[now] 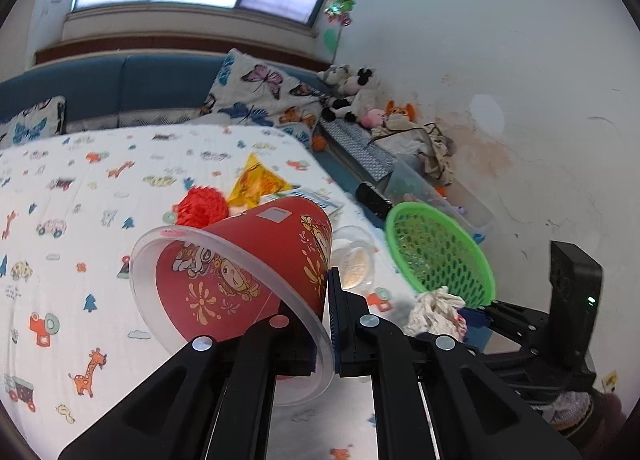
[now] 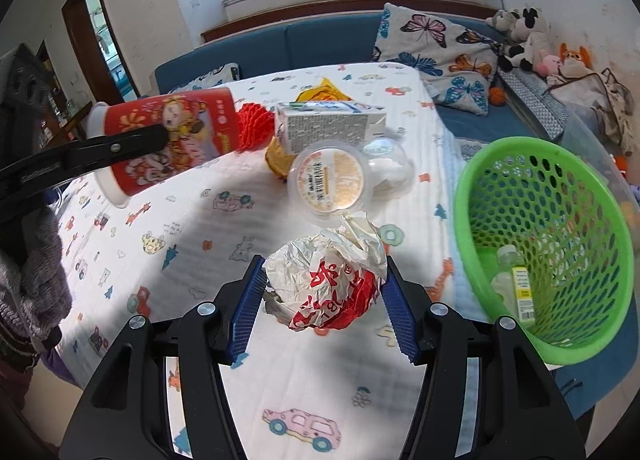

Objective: Collect trash
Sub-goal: 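Grasp the red snack cup with left tool while right tool approaches crumpled paper, then carry crumpled red-white paper with right tool while left tool carries red cup to basket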

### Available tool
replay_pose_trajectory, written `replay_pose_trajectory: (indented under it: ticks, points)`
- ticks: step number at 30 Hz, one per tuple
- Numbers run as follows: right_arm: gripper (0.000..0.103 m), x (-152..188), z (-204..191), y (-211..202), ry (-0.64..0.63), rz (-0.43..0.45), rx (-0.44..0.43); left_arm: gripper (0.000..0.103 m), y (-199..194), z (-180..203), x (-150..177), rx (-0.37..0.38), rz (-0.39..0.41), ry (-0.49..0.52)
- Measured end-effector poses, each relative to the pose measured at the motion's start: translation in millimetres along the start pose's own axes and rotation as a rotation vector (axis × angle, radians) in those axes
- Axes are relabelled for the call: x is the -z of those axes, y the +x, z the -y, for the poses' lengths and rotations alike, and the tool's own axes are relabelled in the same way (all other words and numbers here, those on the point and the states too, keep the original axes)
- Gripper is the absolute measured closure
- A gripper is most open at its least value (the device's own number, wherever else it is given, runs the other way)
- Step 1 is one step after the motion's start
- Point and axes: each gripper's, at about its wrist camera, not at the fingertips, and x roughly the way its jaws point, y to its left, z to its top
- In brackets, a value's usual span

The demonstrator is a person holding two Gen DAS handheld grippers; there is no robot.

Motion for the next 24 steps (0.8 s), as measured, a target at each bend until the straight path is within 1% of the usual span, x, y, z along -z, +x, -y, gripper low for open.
replay_pose_trajectory:
  ticks: [3,8,12,20,24]
  points:
    - [0.045,-0.2,8.5,-5.6,0.013,0.013,0.015,0.098,-4.4,11.7,0.4,0.032,0.013,0.027]
    - [0.045,-1.5,29.9,-15.6,0.048,0.033,0.050,0.098,0.2,30.9,-1.9,0.066,0.006,0.049]
    - [0.045,-3.8,57.0,-23.8,0.084,0.046,0.102,0.098,7.0,48.5,-7.1,0.094,-0.002,0.066]
    - [0.043,-4.5,121.3,-35.4,0.164,0.044,0.220,0.098,25.2,82.1,-17.4,0.131,-0.016,0.108]
    - [0.043,-0.4,145.6,-34.3,0.193,0.035,0.252,0.098,38.9,96.2,-21.8,0.141,-0.032,0.125]
